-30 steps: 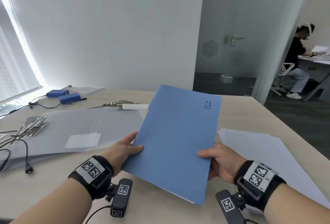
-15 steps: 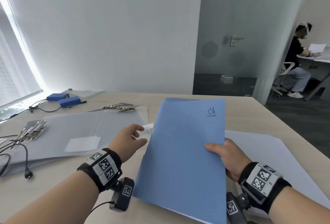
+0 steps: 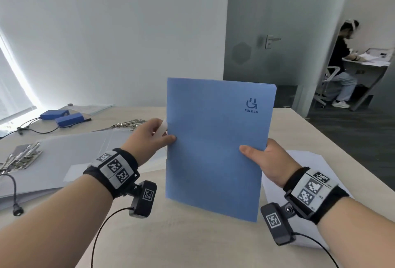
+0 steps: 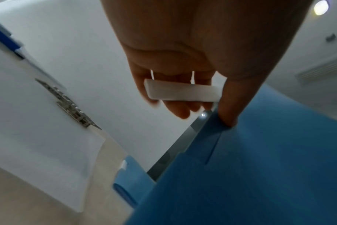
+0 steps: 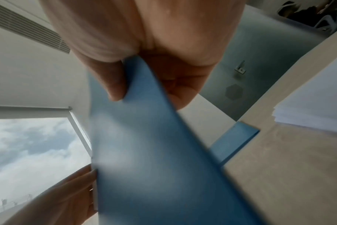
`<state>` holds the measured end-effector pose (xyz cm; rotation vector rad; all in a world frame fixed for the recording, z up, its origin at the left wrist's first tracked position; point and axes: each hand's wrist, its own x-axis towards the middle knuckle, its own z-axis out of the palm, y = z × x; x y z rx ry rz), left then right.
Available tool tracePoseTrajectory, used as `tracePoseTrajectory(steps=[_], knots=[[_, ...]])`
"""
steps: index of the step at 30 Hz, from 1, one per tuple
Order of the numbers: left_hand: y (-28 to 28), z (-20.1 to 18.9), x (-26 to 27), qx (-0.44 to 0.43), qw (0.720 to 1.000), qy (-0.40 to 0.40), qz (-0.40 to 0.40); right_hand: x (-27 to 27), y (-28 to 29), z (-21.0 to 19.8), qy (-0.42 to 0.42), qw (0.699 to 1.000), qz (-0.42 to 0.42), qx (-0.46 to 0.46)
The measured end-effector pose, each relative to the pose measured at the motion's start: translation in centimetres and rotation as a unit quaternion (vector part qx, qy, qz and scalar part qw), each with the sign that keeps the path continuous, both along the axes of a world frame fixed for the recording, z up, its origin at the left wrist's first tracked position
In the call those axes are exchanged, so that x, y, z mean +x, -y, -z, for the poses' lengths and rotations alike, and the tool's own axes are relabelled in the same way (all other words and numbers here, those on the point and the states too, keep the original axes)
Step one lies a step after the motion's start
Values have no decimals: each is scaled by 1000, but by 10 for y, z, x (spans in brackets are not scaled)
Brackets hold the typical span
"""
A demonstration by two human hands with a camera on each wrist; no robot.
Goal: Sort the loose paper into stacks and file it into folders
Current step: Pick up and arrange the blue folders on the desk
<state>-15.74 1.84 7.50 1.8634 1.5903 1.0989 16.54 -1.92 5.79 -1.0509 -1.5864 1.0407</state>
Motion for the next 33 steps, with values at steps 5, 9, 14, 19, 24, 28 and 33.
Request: tracePoseTrajectory(steps=[5,9,14,19,24,28,33], knots=[[4,-6,1,-1,985,149,85,3,-1,-9,28,999,-1,31],[10,6,-4,-22,978,178,105,1,3,-1,31,999,-10,16],[17,18,-8,-42,977,179,110,1,5,12,-16,999,-11,-35],[17,20,-6,-40,982,146,115,-1,7,20,6,998,-35,-51],[20,22,-6,-38,982,150,111,-2,8,22,1,998,-19,-53],[21,20,-1,-31,979,175,103,-6,8,19,-19,999,8,-47],[19,25,2,-46,981,175,72,-9,6,20,-80,995,13,-64]])
